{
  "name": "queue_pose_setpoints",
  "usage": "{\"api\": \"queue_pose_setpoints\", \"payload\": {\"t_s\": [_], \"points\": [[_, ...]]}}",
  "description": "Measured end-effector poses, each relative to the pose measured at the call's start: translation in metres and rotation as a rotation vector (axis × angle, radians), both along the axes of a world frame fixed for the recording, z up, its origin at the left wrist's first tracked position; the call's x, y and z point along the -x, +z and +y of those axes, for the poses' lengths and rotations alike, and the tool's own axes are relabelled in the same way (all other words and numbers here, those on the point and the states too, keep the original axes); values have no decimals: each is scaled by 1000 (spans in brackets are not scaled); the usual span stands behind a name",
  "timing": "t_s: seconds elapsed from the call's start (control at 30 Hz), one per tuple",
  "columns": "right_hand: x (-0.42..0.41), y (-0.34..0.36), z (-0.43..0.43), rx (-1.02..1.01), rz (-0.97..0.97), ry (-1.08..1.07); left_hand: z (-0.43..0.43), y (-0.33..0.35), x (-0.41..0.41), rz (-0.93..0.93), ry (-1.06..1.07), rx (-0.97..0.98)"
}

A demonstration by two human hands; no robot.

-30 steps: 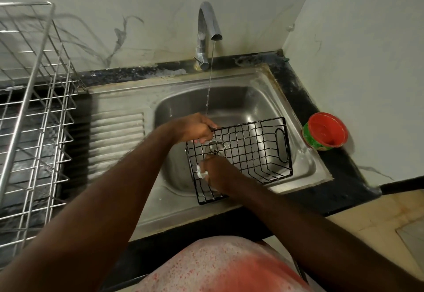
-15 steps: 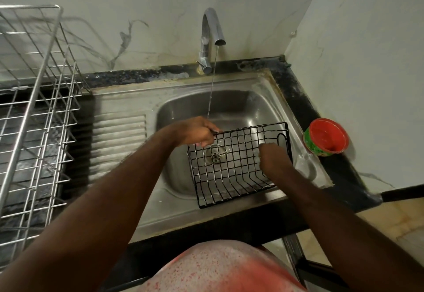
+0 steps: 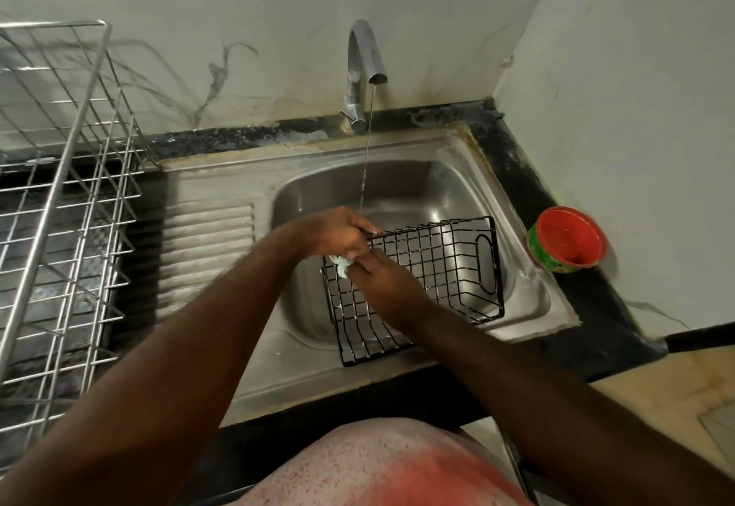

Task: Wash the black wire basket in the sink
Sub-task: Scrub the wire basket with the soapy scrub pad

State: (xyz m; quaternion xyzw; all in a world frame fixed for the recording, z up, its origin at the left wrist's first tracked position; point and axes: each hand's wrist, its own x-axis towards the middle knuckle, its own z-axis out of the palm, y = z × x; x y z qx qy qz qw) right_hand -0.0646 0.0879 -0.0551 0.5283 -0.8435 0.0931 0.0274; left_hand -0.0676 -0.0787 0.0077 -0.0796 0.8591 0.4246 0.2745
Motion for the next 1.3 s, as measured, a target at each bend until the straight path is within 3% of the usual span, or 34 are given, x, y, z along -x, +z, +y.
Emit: {"api": "queue_pose_setpoints", "payload": {"t_s": [0.4, 0.6, 0.87, 1.0, 1.13, 1.23, 1.3], "points": [[39, -2, 51, -31, -13, -187, 5, 9, -6, 49, -45, 33], [64, -6, 81, 140, -216, -708, 5, 11, -8, 52, -34, 21], [58, -12, 51, 521, -372, -900, 6, 8, -6, 49, -28, 21], [49, -12, 44, 592, -465, -824, 5, 9, -7, 52, -21, 18], [20, -13, 38, 497, -708, -540, 9, 11, -8, 74, -18, 27], [-2, -10, 30, 204, -824, -404, 15, 9, -5, 86, 8, 37], [-15, -3, 24, 153, -894, -346, 19, 9, -1, 88, 39, 43]]}}
